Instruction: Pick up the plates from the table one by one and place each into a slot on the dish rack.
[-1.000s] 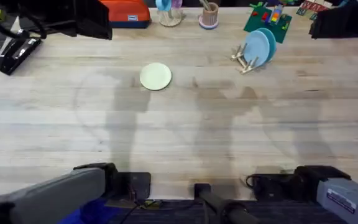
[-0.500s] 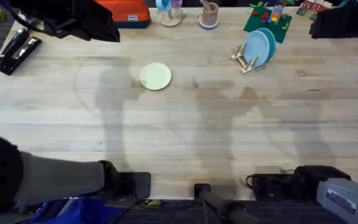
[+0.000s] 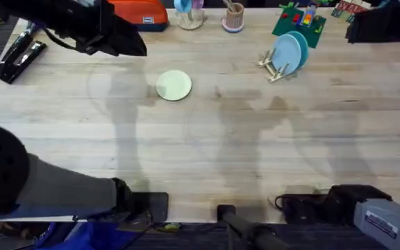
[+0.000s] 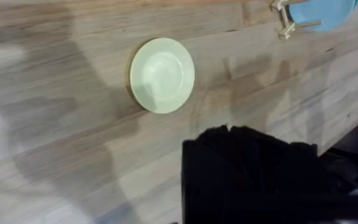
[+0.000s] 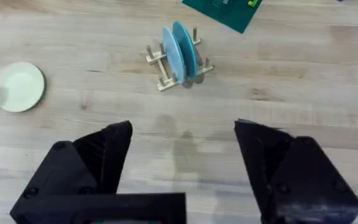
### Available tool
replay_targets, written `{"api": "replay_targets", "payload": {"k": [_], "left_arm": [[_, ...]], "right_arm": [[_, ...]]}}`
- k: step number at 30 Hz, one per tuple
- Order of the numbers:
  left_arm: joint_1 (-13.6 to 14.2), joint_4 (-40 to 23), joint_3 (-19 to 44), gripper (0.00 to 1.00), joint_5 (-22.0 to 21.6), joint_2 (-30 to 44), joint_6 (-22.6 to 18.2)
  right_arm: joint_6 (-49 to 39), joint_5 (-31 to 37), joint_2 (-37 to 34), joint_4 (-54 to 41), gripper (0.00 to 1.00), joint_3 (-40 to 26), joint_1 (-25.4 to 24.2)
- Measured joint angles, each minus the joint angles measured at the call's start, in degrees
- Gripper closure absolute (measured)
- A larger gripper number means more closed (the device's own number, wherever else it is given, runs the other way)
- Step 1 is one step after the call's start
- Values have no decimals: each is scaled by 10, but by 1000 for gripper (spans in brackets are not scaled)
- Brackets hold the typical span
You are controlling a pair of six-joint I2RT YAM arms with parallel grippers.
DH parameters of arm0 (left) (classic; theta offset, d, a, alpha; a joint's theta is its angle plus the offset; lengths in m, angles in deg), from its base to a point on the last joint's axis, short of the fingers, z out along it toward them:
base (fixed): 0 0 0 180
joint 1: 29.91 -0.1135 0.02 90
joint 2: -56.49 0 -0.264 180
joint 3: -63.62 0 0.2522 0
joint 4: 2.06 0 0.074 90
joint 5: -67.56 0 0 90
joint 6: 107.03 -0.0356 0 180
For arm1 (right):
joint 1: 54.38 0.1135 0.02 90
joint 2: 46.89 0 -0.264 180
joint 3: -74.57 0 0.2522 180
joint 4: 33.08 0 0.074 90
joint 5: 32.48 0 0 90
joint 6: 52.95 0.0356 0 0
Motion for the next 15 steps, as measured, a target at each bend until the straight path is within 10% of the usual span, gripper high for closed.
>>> {"api": "replay_targets", "payload": {"k": [15], "left_arm": [[0, 30, -9, 958, 11, 60, -7]], "right_arm": [[0, 0, 0, 0, 8, 0, 0]]}}
